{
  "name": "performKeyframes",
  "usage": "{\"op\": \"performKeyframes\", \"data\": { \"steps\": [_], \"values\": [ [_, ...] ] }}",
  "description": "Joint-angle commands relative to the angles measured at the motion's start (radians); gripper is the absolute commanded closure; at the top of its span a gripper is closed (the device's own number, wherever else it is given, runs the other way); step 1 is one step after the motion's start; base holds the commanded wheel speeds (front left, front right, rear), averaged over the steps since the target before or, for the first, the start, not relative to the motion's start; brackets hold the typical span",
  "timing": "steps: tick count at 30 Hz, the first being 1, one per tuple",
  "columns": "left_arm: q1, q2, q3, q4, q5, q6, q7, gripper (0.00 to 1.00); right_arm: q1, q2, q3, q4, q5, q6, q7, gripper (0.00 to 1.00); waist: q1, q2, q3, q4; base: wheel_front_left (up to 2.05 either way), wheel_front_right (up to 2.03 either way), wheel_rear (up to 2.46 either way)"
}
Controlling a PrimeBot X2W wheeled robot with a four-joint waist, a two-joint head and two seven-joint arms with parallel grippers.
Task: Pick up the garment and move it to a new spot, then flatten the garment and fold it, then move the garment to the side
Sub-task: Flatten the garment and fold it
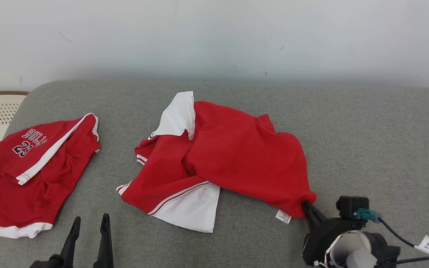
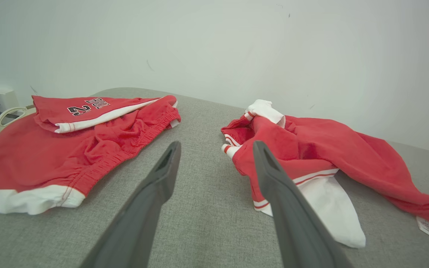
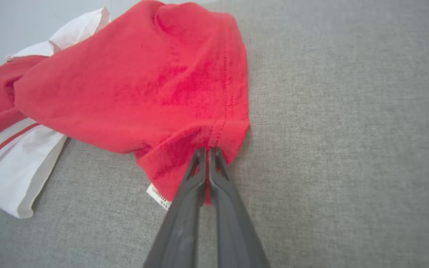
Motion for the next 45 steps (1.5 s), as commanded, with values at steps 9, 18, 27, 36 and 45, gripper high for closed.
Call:
{"op": "performKeyframes", "data": {
  "steps": [9,18,27,36,45],
  "values": [
    [0.019,0.000,0.006,0.000,-0.017,0.011,-0.004,0.00,-0.053,-0.066,-0.025,-0.085,-0.024,0.001,-0.047,1.00,0.0000,0.0000,0.000,-0.017,0.00,0.00,0.00],
    [0.020,0.000,0.000,0.007,-0.022,0.012,-0.004,0.00,-0.113,-0.136,-0.020,-0.164,-0.008,0.001,0.036,1.00,0.0000,0.0000,-0.007,-0.014,0.00,0.00,0.00],
    [0.016,0.000,-0.003,0.005,-0.025,0.018,-0.004,0.00,-0.193,-0.181,-0.018,-0.166,0.031,0.001,0.112,1.00,0.0000,0.0000,-0.002,0.001,0.00,0.00,0.00],
    [-0.010,0.000,-0.005,0.009,-0.023,0.006,-0.004,0.00,-0.352,-0.185,0.062,0.013,0.050,0.001,0.089,1.00,0.0000,0.0000,0.027,0.026,0.00,0.00,0.00],
    [-0.042,0.000,-0.015,0.020,-0.021,-0.008,-0.004,0.00,-0.516,-0.170,0.081,0.284,0.012,0.001,-0.051,1.00,0.0000,0.0000,0.065,0.071,0.00,0.00,0.00]
  ]
}}
